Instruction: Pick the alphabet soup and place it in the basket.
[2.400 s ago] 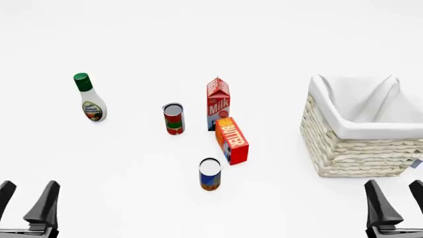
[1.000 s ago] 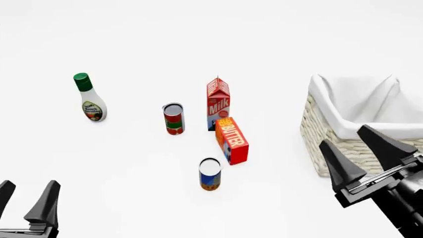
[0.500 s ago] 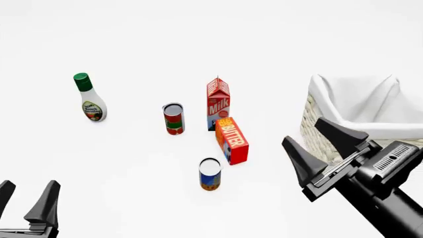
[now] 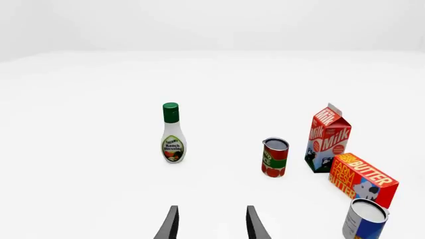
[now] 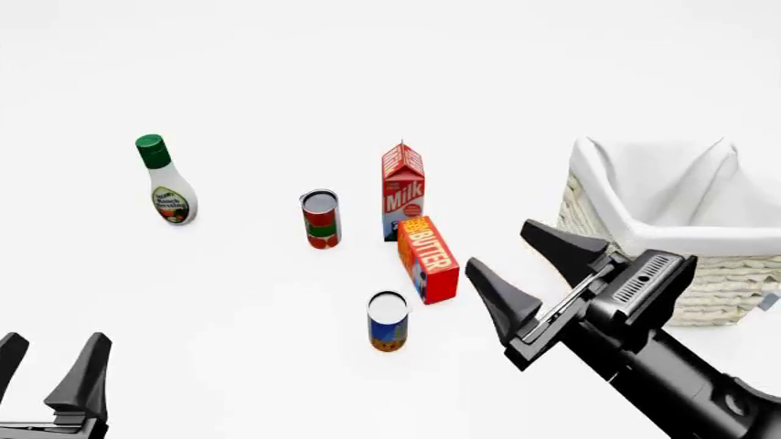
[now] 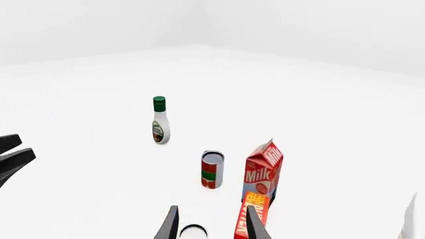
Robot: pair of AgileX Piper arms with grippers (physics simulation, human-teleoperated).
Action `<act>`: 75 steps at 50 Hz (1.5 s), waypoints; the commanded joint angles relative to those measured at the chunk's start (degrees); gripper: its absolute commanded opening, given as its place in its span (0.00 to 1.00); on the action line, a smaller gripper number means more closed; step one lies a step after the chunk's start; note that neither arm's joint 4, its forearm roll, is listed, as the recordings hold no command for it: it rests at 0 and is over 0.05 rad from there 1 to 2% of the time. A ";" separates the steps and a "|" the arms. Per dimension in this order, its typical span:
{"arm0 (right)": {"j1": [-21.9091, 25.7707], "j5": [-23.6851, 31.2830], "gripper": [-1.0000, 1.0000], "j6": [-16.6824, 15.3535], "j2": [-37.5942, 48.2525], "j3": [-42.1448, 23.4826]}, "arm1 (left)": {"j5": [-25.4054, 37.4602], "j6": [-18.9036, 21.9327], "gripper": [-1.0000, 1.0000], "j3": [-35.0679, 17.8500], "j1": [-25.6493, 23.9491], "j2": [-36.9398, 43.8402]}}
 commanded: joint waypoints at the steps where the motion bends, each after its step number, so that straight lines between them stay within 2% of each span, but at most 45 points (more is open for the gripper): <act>1: 1.30 -2.48 1.00 0.03 5.34 -1.27 | 0.00 0.00 1.00 0.00 0.00 0.00; 17: 0.61 -7.97 1.00 0.86 16.23 -2.99 | 0.00 0.00 1.00 0.00 0.00 0.00; 30: 2.69 -9.79 1.00 1.92 23.43 -5.86 | 0.00 0.00 1.00 0.00 0.00 0.00; 31: 4.69 -11.02 1.00 3.42 32.74 -10.34 | 0.00 0.00 1.00 0.00 0.00 0.00; 46: 5.04 -11.87 1.00 4.13 35.59 -11.23 | 0.00 0.00 1.00 0.00 0.00 0.00; 75: 2.63 -15.68 1.00 5.90 41.23 -11.09 | 0.00 0.00 1.00 0.00 0.00 0.00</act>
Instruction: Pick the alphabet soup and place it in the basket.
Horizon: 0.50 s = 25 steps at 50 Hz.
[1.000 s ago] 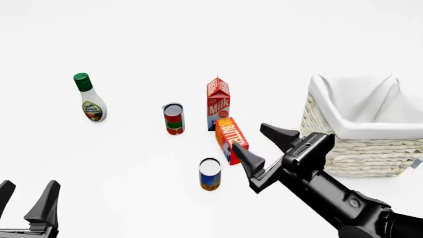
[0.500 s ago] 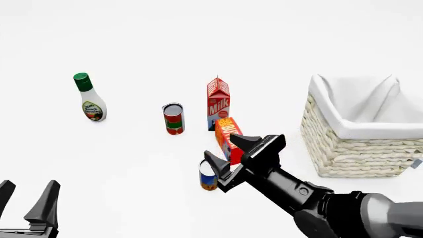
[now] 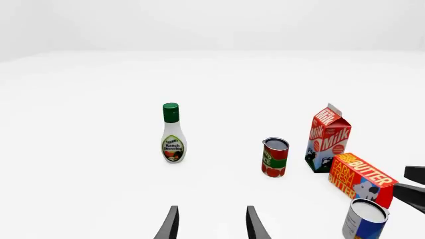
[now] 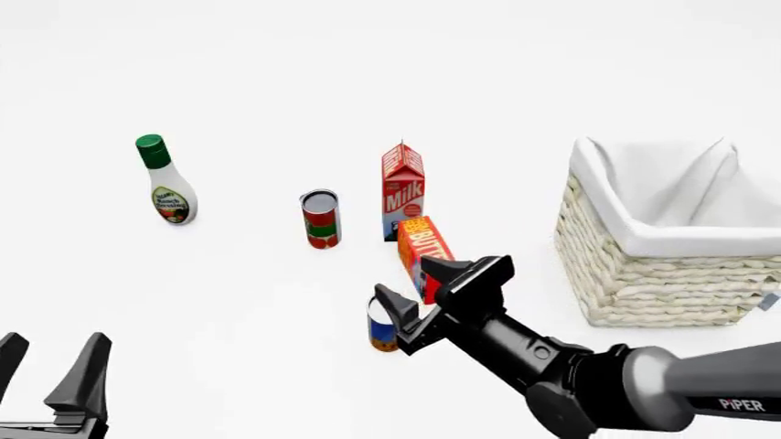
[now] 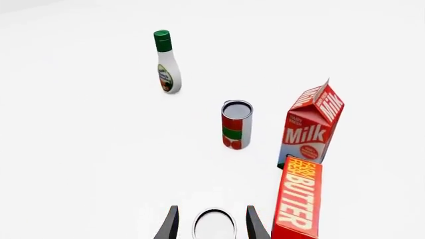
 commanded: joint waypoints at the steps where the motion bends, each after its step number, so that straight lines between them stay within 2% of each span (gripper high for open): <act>1: -0.72 -1.27 1.00 0.63 1.95 -0.08 | 0.00 0.00 1.00 0.00 0.00 0.00; 25: -1.06 -4.79 1.00 1.87 7.25 -0.74 | 0.00 0.00 1.00 0.00 0.00 0.00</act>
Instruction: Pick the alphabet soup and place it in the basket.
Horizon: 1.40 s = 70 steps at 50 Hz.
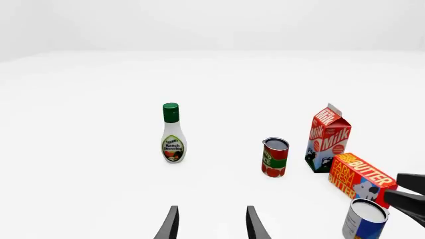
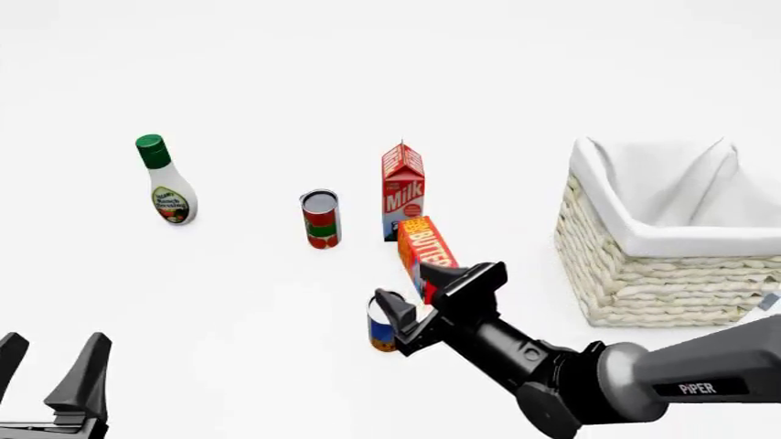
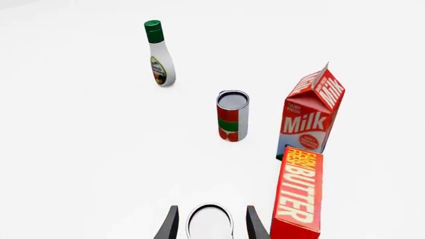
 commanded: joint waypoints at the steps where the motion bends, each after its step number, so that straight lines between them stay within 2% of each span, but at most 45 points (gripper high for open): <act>1: -0.26 -1.58 1.00 0.60 2.30 -0.20 | 0.00 0.00 1.00 0.00 0.00 0.00; 70: 0.83 -5.58 1.00 4.25 14.45 -5.03 | 0.00 0.00 1.00 0.00 0.00 0.00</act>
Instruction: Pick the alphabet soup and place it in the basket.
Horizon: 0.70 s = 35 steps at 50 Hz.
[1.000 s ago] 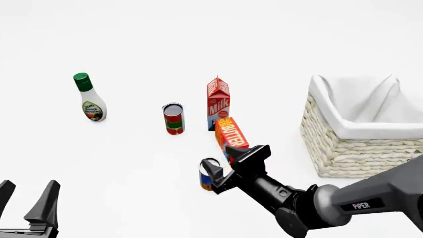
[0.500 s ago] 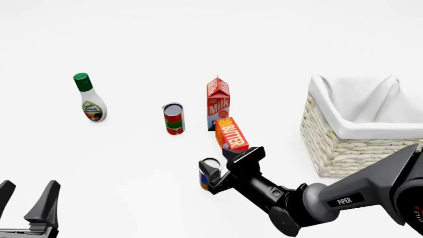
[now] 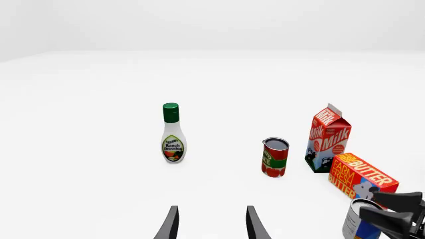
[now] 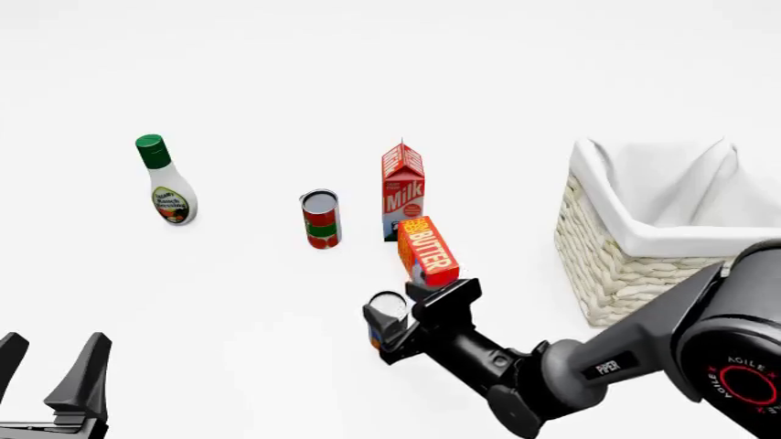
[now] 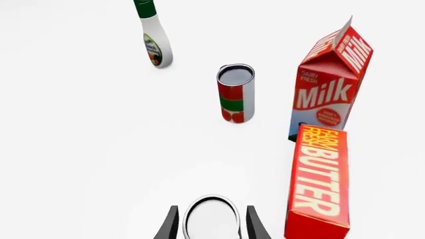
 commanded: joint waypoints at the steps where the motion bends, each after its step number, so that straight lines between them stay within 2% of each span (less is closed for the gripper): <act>1: 0.15 -0.75 1.00 0.65 2.04 -0.75 | 0.00 0.00 1.00 0.00 0.00 0.00; 35: 0.38 -1.46 1.00 2.03 7.68 -4.07 | 0.00 0.00 1.00 0.00 0.00 0.00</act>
